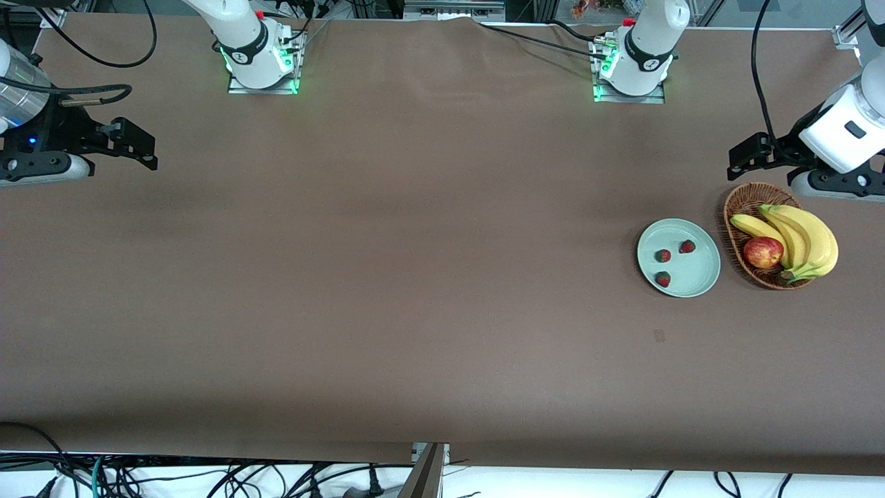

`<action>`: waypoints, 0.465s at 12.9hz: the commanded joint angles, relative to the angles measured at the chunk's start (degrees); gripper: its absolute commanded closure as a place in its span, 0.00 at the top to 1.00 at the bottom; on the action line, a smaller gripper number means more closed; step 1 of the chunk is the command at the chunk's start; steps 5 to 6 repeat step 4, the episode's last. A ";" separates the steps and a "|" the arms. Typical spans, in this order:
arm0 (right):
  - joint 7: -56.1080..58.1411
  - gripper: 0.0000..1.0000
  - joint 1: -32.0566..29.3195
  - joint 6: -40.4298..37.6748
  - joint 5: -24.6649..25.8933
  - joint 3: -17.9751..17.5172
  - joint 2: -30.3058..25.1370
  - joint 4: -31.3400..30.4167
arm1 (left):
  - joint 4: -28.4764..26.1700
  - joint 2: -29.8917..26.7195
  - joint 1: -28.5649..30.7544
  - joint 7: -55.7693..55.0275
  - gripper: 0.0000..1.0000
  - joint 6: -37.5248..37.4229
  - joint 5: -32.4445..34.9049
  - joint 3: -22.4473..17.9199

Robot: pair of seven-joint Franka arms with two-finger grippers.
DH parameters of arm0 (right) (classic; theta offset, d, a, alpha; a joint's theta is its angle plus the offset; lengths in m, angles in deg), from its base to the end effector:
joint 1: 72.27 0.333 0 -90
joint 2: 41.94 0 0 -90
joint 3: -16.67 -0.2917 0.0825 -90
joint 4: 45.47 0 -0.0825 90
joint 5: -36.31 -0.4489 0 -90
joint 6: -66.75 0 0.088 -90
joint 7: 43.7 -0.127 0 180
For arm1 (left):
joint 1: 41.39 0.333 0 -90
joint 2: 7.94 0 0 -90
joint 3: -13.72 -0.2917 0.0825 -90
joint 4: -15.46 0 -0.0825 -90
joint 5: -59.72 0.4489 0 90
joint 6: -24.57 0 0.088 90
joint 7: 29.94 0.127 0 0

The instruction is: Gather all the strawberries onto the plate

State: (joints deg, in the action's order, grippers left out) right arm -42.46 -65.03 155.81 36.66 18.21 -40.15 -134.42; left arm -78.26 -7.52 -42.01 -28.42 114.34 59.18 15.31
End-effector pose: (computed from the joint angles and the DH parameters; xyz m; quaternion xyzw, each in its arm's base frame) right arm 0.6227 0.0616 0.5692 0.9981 0.0605 -0.0145 0.0040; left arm 0.6159 -0.0249 0.5406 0.9987 -0.0324 -0.0382 0.0046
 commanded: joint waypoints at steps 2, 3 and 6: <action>0.17 0.99 -0.91 -0.46 -0.18 -0.75 0.41 1.32 | 1.08 0.28 0.36 1.46 1.00 -2.23 -1.57 -0.01; 0.16 1.00 -0.91 -0.46 -0.18 -0.75 0.41 1.32 | 1.08 0.36 0.36 1.55 1.00 -2.23 -1.48 0.08; 0.16 1.00 -0.91 -0.46 -0.18 -0.75 0.41 1.32 | 1.08 0.37 0.36 1.55 1.00 -2.32 -1.57 0.08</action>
